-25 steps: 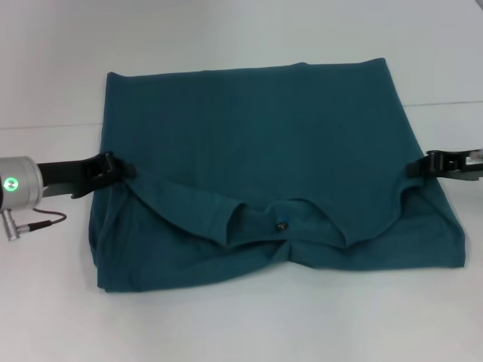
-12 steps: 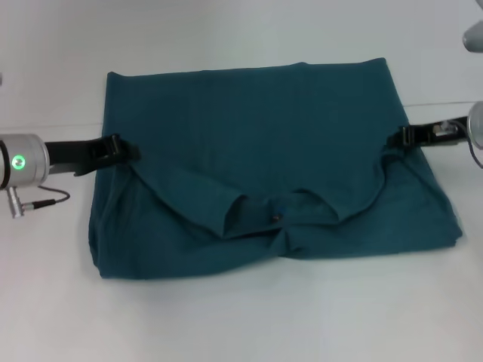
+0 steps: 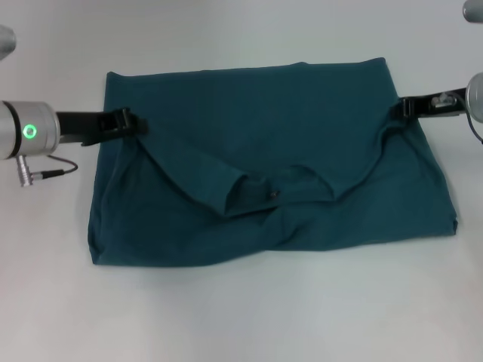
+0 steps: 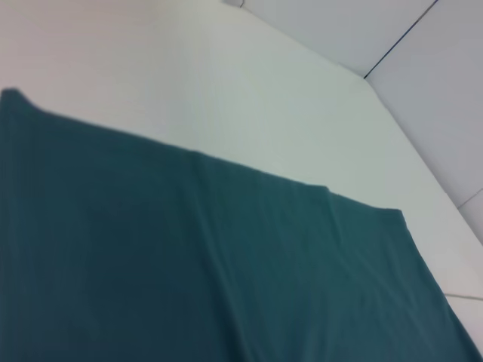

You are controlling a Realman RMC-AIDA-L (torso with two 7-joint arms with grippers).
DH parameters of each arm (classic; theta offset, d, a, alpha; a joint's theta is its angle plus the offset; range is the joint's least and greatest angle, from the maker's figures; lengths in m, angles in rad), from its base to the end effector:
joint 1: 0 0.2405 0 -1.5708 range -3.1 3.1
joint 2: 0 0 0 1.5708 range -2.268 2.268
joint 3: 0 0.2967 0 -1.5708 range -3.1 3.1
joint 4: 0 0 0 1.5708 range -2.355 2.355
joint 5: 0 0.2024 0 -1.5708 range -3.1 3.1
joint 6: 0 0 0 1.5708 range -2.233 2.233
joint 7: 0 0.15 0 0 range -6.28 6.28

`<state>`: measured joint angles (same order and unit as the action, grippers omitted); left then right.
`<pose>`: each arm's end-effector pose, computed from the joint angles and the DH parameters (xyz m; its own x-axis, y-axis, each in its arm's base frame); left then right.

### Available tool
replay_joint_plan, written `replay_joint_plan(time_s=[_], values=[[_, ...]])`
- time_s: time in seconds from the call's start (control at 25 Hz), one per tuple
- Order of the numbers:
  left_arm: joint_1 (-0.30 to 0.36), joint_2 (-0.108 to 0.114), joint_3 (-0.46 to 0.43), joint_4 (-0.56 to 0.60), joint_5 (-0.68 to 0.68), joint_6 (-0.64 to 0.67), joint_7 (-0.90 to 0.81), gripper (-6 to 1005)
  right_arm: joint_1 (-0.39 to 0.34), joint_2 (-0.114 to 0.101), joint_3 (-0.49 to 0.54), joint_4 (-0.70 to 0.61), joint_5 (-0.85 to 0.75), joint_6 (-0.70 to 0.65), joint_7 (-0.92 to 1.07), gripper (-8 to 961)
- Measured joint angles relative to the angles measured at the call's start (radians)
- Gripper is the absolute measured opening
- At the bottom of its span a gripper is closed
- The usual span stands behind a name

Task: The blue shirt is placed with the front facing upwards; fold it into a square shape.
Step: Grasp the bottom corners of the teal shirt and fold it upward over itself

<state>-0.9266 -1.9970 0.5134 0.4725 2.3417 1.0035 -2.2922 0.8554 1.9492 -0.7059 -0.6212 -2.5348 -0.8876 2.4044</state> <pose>-0.2388 0.4907 -0.0036 0.3124 0.7533 0.5788 0.9492 -0.2719 -0.1585 0.2844 0.4984 0.0484 0.4891 -0.7162 -0.4978 -0.8322 -0.2122 -0.5123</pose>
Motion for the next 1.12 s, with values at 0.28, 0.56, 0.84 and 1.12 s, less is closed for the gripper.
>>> replay_joint_plan(time_s=[0.28,0.56,0.84,1.12], values=[[-0.028,0.0,0.027,0.009,-0.004,-0.048,0.018,30,0.022,-0.009,-0.003,0.0,-0.007,0.021,0.01,100],[-0.025,-0.02,0.123,0.0,-0.001,-0.15,0.027,31,0.029,0.001,-0.007,0.058,-0.089,0.1,0.01,105],[-0.016,-0.038,0.165,-0.01,0.002,-0.219,0.036,31,0.031,0.014,-0.035,0.104,-0.12,0.175,0.01,110],[-0.015,-0.039,0.166,-0.003,-0.004,-0.234,0.039,30,0.045,0.022,-0.053,0.102,-0.12,0.196,0.01,115]])
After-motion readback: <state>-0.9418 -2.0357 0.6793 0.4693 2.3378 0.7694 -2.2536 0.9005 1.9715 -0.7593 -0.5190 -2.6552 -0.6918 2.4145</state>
